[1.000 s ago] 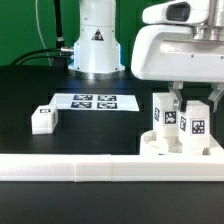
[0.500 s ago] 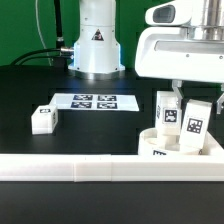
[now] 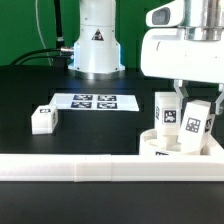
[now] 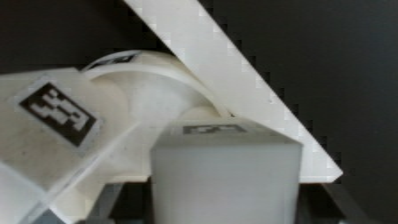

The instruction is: Assemble stool

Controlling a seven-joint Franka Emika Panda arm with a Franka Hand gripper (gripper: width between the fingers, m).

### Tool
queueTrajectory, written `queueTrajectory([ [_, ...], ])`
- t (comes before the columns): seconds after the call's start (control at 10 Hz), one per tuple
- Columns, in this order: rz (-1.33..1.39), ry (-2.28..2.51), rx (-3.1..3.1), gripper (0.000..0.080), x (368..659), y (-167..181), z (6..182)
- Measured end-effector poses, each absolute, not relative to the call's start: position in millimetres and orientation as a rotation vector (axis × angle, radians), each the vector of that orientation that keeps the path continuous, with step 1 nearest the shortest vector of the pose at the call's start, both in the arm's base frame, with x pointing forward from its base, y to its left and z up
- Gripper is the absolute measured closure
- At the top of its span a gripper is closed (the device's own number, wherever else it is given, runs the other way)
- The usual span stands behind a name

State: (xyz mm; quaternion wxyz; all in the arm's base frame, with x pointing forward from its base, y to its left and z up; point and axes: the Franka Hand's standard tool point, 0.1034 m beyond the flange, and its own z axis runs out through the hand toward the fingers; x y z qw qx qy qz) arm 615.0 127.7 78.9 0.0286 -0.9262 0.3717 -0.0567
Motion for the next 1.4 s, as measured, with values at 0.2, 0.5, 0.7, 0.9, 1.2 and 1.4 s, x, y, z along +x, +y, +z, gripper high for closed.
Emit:
queueTrajectory([
  [0.2,-0.154,1.470,-2.649,0.0459,615.8,130.2,78.2],
  [0.5,-0.089,1.880,-2.277,0.0459,617.8,132.1,78.9],
  [0.7,-0.059,2.000,-2.153,0.0459,618.2,132.8,79.3],
  [0.9,-0.028,2.087,-2.054,0.0459,617.8,130.7,78.9],
  [1.2,0.021,2.252,-1.848,0.0459,617.1,133.1,78.5],
  [1.4,0.029,2.369,-1.635,0.0459,618.1,131.6,78.0],
])
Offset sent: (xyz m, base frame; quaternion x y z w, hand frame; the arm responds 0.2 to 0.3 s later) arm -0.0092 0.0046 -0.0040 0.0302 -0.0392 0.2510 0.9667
